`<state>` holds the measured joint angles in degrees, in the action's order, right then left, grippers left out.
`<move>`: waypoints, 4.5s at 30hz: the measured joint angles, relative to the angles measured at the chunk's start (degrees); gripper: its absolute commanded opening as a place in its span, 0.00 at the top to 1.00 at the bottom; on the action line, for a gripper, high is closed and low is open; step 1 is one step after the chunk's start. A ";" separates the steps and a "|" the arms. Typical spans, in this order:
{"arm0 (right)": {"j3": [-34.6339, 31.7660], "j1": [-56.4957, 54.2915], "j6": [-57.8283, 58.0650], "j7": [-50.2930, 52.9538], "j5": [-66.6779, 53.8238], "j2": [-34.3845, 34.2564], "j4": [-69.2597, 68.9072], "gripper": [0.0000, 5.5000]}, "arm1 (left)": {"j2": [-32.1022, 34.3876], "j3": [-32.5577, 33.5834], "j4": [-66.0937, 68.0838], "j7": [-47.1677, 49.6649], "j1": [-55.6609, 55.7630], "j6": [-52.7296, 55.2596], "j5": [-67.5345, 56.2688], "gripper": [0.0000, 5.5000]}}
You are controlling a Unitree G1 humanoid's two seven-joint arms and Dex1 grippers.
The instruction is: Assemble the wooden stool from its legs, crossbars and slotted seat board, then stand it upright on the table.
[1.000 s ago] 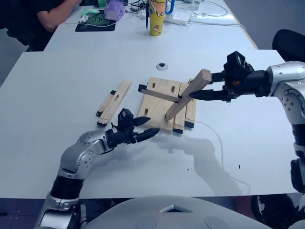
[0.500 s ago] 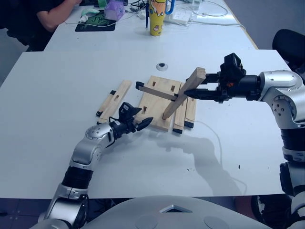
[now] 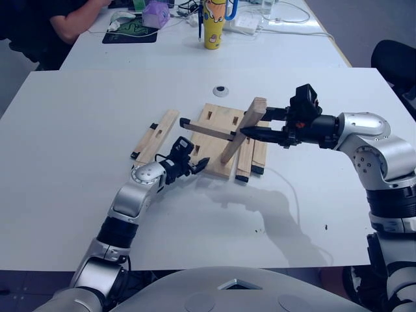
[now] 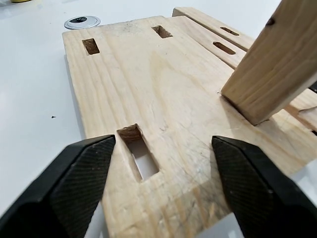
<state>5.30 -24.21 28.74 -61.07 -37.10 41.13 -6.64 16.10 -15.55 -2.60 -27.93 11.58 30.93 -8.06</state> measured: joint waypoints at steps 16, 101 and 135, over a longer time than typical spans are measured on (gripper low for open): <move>5.88 -11.11 -11.19 -10.59 3.11 -2.48 20.14 0.62 | 1.44 0.82 -5.61 -4.37 -2.19 2.99 -3.15 0.34; -8.13 36.54 25.92 57.74 16.41 -39.63 -31.76 0.44 | 11.16 3.17 -28.20 -9.12 -8.35 15.77 -23.58 0.34; 0.27 23.29 22.63 62.82 28.30 -39.30 -11.61 0.47 | 8.82 2.40 -23.51 -10.59 -4.05 15.30 -23.84 0.34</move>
<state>5.57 -0.91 51.38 1.74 -8.80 1.83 -18.25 24.92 -13.15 -26.11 -38.52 7.53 46.23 -31.90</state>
